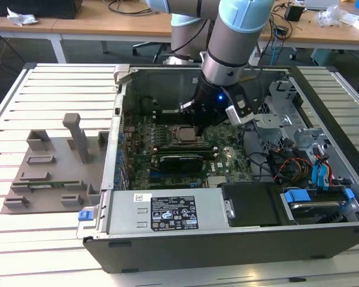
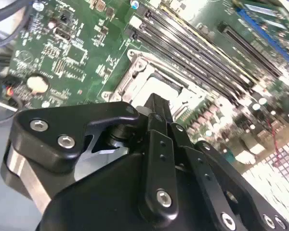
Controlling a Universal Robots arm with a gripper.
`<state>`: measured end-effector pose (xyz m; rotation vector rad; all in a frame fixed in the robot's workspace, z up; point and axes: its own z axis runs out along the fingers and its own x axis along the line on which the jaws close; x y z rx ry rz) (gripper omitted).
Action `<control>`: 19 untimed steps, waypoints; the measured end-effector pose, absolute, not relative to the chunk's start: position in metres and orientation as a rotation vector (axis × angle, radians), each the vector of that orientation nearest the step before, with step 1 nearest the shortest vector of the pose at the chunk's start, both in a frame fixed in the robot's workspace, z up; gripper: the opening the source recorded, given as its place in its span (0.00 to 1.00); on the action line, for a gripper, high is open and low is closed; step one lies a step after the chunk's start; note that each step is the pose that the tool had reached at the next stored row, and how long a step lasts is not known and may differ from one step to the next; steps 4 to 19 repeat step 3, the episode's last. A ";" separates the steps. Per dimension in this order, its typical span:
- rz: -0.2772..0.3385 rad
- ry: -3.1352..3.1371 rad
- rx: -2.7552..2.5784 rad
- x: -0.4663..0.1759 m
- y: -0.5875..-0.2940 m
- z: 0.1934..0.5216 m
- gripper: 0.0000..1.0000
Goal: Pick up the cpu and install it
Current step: 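Install the second cpu locking lever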
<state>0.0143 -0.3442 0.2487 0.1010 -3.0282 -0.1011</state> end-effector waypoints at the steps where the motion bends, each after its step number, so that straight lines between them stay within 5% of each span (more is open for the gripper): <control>1: -0.099 -3.028 0.100 0.014 -0.344 0.266 0.11; 19: -0.098 -3.028 0.100 0.014 -0.344 0.266 0.11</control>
